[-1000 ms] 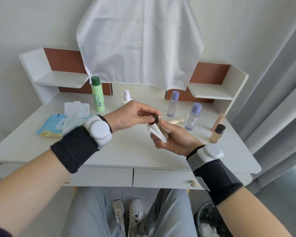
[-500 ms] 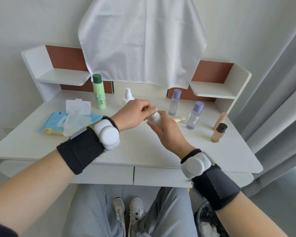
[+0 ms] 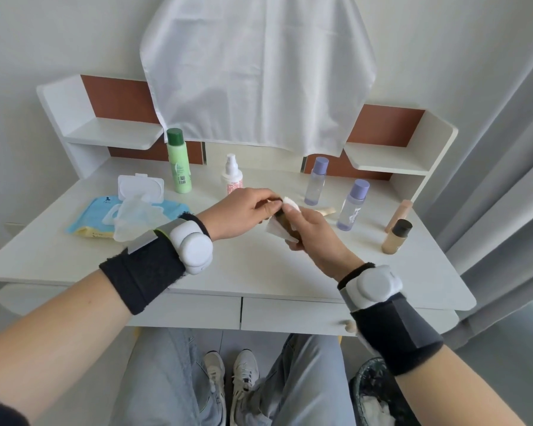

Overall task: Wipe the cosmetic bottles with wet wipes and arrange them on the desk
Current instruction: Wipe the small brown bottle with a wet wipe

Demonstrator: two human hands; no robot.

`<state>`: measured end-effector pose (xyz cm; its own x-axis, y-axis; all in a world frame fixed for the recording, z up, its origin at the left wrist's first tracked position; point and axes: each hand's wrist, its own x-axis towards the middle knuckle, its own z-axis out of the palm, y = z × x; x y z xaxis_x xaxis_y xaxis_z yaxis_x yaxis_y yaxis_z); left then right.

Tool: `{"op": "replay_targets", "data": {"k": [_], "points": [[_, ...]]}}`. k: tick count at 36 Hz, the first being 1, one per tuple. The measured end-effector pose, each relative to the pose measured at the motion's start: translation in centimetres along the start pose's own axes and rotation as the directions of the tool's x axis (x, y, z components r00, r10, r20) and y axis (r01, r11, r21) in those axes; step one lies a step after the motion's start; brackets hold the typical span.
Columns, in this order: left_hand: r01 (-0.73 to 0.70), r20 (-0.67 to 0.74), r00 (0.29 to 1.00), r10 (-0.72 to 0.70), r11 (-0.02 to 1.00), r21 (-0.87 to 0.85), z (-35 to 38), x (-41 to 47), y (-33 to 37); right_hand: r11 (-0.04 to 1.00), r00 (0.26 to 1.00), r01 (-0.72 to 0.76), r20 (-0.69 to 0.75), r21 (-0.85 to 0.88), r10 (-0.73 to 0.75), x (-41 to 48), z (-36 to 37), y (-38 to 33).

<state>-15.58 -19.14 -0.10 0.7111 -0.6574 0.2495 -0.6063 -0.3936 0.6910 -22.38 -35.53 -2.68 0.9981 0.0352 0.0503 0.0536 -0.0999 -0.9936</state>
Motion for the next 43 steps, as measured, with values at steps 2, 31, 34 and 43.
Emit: {"op": "replay_targets", "data": {"k": [2, 31, 34, 43], "points": [[0.014, -0.021, 1.000, -0.014, 1.000, -0.003, 0.2, 0.0, 0.0, 0.959, 0.991, 0.083, -0.078, -0.270, -0.108, 0.1, 0.2, 0.3], [-0.027, -0.187, 0.976, 0.113, 0.911, 0.411, -0.8, 1.2, -2.7, 0.701, 0.940, -0.304, 0.081, 0.645, 0.333, -0.8, -2.5, 2.4], [0.049, -0.103, 0.995, 0.009, 0.835, 0.549, -0.3, 1.1, -3.2, 0.695, 0.942, -0.296, 0.078, 0.655, 0.327, -1.0, -3.0, 2.5], [0.074, -0.076, 0.997, -0.034, 0.790, 0.608, 0.2, 1.1, -2.6, 0.710, 0.957, -0.233, 0.028, 0.664, 0.288, -2.1, -3.9, 2.0]]}}
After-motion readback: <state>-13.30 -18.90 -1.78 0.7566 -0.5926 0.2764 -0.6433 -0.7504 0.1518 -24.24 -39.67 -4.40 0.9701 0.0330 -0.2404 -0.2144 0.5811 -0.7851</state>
